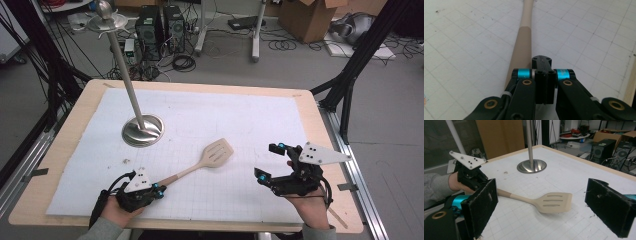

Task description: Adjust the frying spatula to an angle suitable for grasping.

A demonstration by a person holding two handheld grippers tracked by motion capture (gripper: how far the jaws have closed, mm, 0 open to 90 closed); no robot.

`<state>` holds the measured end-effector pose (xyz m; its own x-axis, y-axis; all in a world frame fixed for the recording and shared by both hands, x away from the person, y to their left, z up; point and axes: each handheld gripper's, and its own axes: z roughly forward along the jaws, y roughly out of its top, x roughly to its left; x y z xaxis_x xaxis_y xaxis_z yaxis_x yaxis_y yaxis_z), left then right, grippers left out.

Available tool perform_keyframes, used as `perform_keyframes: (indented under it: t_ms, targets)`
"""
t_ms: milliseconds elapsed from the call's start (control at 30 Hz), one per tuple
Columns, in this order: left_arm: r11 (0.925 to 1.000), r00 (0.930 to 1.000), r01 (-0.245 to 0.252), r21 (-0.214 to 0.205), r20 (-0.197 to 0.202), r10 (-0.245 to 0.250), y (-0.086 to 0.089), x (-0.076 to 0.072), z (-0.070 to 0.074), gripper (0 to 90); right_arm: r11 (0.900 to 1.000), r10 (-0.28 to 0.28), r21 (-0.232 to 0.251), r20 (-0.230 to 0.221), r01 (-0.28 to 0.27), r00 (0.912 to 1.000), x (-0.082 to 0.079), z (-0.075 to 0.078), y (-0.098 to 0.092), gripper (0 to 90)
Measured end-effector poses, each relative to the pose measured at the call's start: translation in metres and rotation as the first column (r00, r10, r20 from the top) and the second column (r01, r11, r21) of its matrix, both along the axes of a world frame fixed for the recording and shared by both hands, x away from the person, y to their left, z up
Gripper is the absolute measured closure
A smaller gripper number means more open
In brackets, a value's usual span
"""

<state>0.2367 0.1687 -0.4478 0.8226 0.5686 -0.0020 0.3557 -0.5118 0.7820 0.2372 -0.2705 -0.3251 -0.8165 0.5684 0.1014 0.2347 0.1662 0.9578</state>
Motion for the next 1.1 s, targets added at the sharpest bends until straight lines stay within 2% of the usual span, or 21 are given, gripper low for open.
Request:
perform_keyframes:
  t_ms: [300, 633, 800, 1100]
  targets:
    - [1.0000, 1.0000, 0.004, 0.009, 0.004, -0.004, 0.003, 0.002, 0.000, 90.0, 1.0000, 0.000, 0.003, 0.004, 0.000, 1.0000, 0.000, 0.000, -0.001, 10.0]
    - [0.9997, 0.9997, -0.025, -0.002, 0.006, 0.025, 0.010, 0.007, 0.000, 90.0, 0.9999, 0.010, -0.007, -0.012, -0.010, 0.9999, 0.000, -0.001, 0.001, 10.0]
    - [0.9983, 0.9987, -0.051, -0.027, 0.004, 0.051, 0.017, 0.012, 0.000, 90.0, 0.9999, 0.010, -0.004, -0.010, -0.010, 0.9999, 0.000, -0.001, 0.001, 10.0]
    - [0.9978, 0.9979, -0.063, -0.019, 0.015, 0.063, 0.022, 0.020, 0.000, 90.0, 0.9999, 0.009, -0.010, -0.016, -0.009, 0.9998, 0.000, -0.002, 0.001, 10.0]
